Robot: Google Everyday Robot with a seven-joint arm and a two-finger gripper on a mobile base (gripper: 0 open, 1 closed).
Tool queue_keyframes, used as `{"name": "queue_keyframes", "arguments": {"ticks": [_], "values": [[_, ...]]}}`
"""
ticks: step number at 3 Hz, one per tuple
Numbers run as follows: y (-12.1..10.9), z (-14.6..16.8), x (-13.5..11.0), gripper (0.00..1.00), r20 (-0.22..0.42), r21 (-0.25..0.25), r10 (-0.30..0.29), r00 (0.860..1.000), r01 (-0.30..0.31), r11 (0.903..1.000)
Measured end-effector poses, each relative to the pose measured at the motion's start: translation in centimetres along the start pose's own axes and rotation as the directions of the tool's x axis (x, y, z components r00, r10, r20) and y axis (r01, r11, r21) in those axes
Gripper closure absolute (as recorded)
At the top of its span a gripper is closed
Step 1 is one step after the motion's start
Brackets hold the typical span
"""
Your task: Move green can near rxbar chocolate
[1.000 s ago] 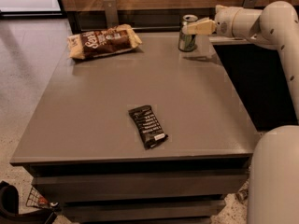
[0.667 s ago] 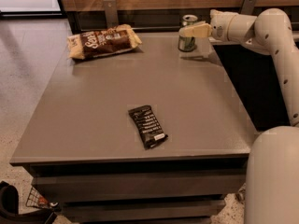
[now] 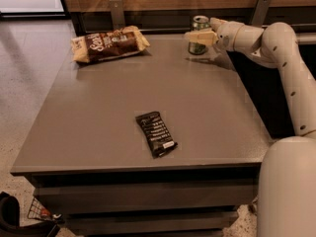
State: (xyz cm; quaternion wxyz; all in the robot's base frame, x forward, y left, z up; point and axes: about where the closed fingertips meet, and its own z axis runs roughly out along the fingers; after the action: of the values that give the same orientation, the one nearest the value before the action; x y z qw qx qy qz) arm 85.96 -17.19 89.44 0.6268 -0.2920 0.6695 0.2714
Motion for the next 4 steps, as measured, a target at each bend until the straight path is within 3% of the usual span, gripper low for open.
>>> {"name": "queue_keyframes", "arguments": {"ticks": [3,4], "values": [[0.68,1.01,0.18,0.86,0.001,-0.016,0.003,1.0,-0.003,0.9999],[0.91,1.35,0.25,1.0,0.001,-0.021,0.004,1.0,-0.004,0.9998]]}}
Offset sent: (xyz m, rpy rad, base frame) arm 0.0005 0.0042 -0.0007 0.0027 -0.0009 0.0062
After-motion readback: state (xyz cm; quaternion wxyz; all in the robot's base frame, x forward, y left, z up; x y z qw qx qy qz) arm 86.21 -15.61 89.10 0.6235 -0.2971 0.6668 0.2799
